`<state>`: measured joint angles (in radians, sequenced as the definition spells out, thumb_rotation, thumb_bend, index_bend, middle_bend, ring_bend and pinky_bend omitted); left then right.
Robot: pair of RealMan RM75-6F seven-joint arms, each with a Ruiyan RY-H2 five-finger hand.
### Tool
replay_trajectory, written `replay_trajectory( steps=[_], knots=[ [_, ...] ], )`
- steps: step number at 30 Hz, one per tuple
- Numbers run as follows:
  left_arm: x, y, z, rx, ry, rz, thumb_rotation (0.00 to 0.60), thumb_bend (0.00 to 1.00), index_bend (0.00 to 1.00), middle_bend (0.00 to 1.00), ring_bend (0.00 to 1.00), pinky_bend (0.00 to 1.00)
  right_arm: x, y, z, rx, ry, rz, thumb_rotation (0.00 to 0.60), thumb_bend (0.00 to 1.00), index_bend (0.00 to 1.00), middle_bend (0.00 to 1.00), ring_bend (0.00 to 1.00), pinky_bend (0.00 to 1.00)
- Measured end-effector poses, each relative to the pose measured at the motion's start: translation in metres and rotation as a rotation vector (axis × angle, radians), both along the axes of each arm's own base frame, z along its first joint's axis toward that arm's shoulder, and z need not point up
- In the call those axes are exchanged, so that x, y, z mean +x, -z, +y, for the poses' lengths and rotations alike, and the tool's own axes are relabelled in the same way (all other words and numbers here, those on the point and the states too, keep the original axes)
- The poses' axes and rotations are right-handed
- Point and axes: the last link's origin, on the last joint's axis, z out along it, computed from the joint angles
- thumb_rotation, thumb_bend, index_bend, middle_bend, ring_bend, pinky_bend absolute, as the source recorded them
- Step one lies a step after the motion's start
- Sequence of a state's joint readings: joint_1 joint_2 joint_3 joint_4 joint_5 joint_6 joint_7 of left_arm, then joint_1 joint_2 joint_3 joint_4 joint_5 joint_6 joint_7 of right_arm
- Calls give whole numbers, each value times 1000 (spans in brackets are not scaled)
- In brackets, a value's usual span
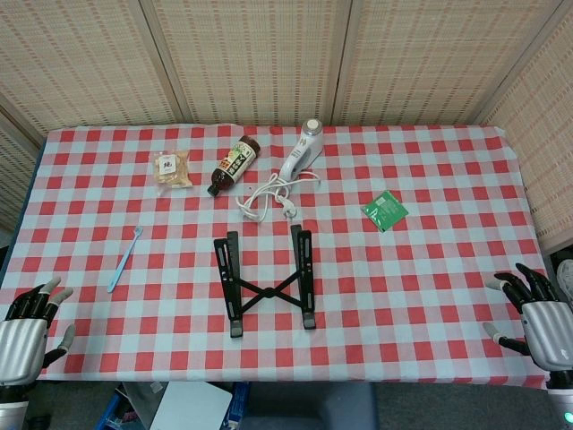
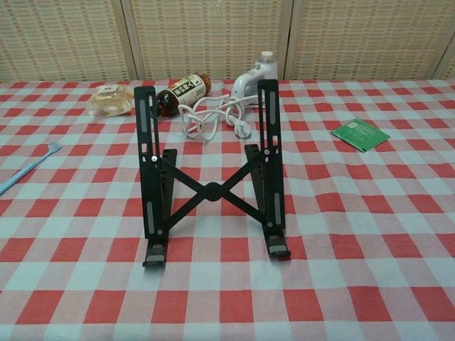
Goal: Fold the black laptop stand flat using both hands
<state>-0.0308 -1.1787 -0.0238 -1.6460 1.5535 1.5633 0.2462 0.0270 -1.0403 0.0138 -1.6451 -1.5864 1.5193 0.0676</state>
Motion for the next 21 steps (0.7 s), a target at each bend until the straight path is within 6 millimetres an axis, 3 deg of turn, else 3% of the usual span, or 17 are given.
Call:
replay_trajectory(
  steps=[13, 21],
  knots=[
    [2, -1, 8, -1, 26, -24, 600, 358, 218, 140, 144, 174, 16, 3, -8, 32, -50, -64, 600, 159, 280, 240, 75, 103],
    [4, -3, 8, 7, 58, -44, 600, 358, 216, 140, 148, 174, 39, 18, -33, 138, -98, -128, 600, 118, 185, 230, 75, 103]
  ],
)
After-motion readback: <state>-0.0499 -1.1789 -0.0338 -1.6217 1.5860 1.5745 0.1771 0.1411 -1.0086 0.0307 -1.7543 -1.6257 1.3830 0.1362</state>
